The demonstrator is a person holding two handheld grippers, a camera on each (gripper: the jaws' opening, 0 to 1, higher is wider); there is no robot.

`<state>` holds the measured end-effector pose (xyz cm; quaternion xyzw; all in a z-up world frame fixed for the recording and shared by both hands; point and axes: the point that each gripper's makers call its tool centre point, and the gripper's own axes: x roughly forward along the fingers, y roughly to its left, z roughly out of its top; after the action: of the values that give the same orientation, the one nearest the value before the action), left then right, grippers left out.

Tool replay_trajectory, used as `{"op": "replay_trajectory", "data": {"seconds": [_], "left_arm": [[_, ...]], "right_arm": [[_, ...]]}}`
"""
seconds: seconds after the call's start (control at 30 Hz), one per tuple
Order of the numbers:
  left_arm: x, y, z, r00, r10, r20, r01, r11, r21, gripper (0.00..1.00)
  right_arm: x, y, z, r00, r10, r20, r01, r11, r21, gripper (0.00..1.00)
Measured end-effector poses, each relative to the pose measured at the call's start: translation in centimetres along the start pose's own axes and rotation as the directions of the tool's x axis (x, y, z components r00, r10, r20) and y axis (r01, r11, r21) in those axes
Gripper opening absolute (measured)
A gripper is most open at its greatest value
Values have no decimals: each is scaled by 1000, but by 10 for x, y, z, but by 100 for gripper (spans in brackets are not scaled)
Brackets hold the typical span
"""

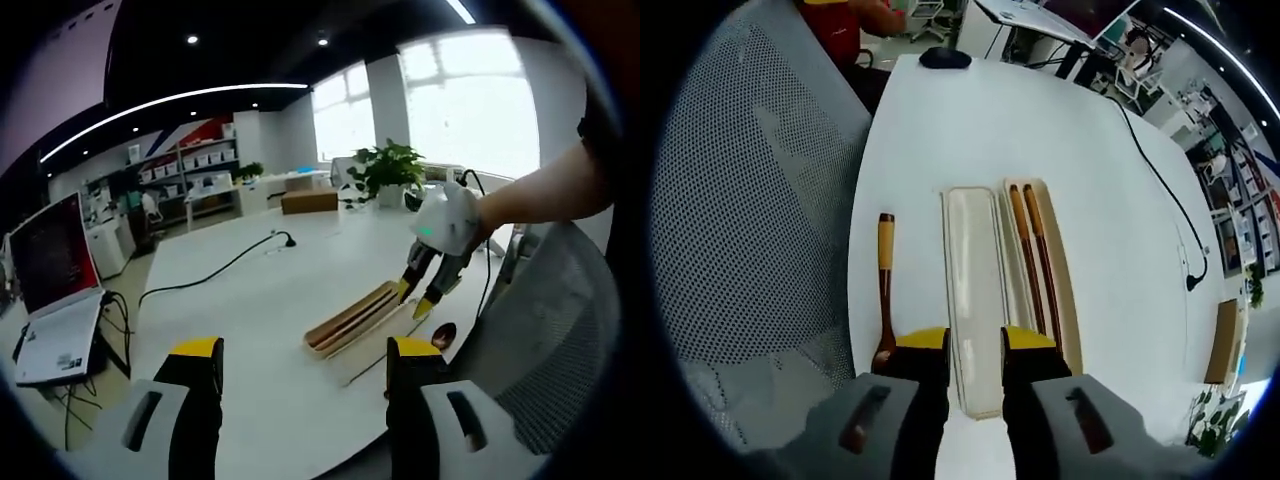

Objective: Arrange the utensils inside the cutlery case until each visible utensil rests in its matching compartment.

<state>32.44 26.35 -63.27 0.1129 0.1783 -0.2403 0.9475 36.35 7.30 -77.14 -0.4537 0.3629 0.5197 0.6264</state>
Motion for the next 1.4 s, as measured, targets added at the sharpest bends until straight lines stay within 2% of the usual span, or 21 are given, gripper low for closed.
{"op": "replay_trajectory", "data": {"seconds": [0.4, 0.63, 1.07, 1.4], "left_arm": [[1, -2, 0, 1000, -4, -4, 5, 1000, 10, 68], [1, -2, -1, 1000, -4, -7, 4, 1000, 11, 67], [0, 1, 0, 1000, 9, -1, -9, 1000, 0, 67], [-1, 1, -1, 1000, 12, -3, -12, 1000, -5, 67]], "right_arm": [[10, 30, -3, 997, 77, -2, -77, 997, -7, 17], [16, 49, 4, 989, 146, 13, -146, 989, -26, 18], [24, 66, 4, 979, 205, 6, -205, 978, -36, 17], [40, 79, -4, 968, 246, -47, -248, 967, -60, 16]]}}
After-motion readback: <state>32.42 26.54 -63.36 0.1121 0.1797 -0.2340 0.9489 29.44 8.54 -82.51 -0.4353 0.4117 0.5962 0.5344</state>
